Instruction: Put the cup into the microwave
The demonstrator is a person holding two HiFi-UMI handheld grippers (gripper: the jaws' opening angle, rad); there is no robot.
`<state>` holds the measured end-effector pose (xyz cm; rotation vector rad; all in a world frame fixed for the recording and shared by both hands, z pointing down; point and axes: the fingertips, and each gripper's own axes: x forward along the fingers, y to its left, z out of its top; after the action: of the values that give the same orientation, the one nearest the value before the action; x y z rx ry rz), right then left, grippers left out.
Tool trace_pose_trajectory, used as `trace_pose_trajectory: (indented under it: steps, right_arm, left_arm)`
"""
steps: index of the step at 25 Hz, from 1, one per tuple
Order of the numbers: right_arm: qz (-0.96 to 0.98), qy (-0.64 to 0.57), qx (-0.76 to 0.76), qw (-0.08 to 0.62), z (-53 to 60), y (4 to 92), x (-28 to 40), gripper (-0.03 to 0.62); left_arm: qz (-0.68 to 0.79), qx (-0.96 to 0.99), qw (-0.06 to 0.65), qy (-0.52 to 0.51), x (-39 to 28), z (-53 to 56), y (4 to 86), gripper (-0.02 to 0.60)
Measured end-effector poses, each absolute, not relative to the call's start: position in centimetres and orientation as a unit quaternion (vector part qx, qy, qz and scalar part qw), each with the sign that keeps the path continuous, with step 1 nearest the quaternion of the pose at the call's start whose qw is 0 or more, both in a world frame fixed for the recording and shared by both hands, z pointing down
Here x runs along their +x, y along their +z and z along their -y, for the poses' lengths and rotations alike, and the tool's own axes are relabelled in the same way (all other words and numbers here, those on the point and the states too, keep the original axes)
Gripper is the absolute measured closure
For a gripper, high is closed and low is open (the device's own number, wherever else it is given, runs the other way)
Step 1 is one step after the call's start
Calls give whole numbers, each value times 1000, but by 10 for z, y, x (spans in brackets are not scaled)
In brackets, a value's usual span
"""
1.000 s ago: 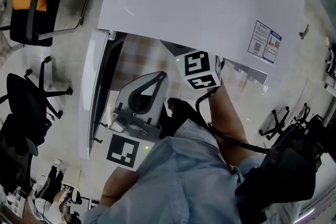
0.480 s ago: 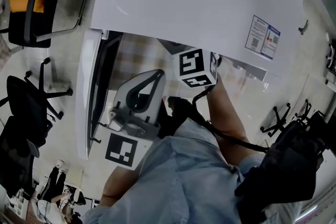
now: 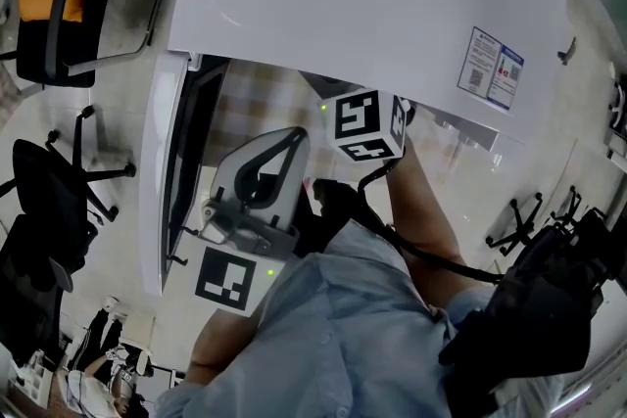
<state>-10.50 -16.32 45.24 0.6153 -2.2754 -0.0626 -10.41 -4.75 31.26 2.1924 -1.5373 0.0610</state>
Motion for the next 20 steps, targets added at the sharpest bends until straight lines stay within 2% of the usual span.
trace_pose_trajectory:
  steps: [20]
  right_arm:
    - [911,-42,250,325,117,392,-82,33]
  left_arm:
    - [575,795,194,29,-83,21,290,577]
